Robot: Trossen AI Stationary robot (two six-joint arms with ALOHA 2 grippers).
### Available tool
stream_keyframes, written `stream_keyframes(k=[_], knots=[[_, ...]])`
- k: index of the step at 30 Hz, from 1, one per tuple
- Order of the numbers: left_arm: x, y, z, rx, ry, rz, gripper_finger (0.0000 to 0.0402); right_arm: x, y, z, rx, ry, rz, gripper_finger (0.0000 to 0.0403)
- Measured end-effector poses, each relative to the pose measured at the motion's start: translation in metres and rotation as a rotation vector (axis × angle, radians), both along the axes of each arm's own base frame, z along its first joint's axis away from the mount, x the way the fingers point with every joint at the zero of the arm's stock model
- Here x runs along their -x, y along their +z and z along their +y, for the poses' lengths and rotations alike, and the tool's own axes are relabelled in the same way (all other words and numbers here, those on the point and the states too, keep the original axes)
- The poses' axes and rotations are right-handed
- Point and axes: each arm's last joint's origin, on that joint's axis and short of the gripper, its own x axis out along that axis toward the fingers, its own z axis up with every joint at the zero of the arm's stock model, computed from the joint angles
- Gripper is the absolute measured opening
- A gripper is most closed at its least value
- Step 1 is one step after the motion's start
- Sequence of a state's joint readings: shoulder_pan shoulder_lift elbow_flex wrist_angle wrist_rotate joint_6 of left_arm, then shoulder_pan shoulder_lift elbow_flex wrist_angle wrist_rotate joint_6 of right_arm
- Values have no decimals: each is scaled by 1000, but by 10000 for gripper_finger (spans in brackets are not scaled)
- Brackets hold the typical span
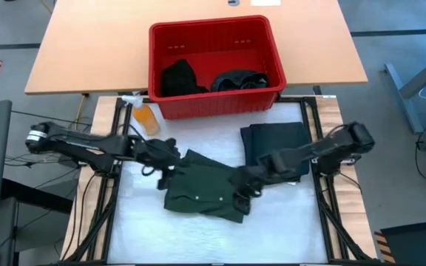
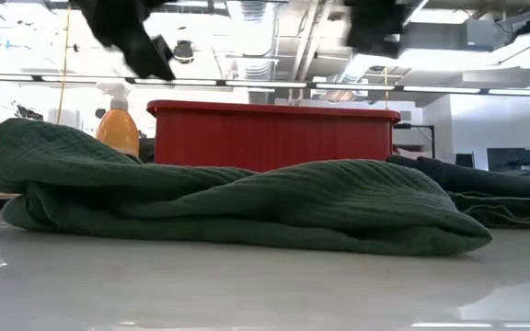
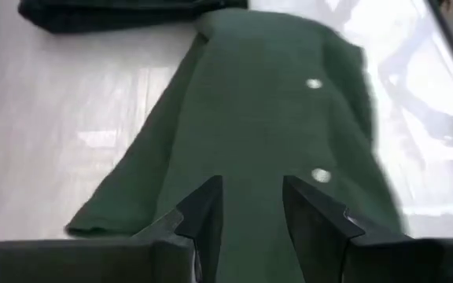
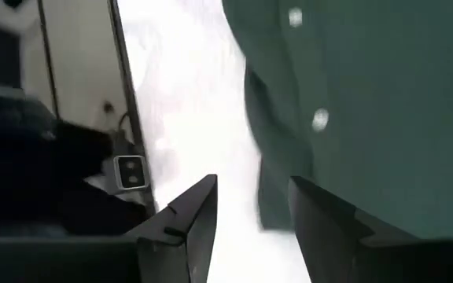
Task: Fold Laundry from Bin
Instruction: Fold the green polo shirt, then stack the green polo short on the top of the dark blue pants
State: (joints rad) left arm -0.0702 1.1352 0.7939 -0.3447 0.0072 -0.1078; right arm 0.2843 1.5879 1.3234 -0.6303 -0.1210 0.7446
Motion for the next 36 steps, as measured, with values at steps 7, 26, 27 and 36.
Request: stream_keyframes(k=[7, 26, 27, 36], knots=[[-17, -55, 18, 37, -11, 87, 123, 41, -38, 17, -124, -278, -49, 167], [-43, -107, 37, -144, 58, 296, 103, 62, -44, 42, -137, -292, -49, 146], [-43, -107, 37, -146, 56, 296, 74, 62, -44, 42, -134, -290, -47, 146], [-52, -73, 38, -187, 52, 200, 2, 64, -45, 43, -156, -362, -29, 146]])
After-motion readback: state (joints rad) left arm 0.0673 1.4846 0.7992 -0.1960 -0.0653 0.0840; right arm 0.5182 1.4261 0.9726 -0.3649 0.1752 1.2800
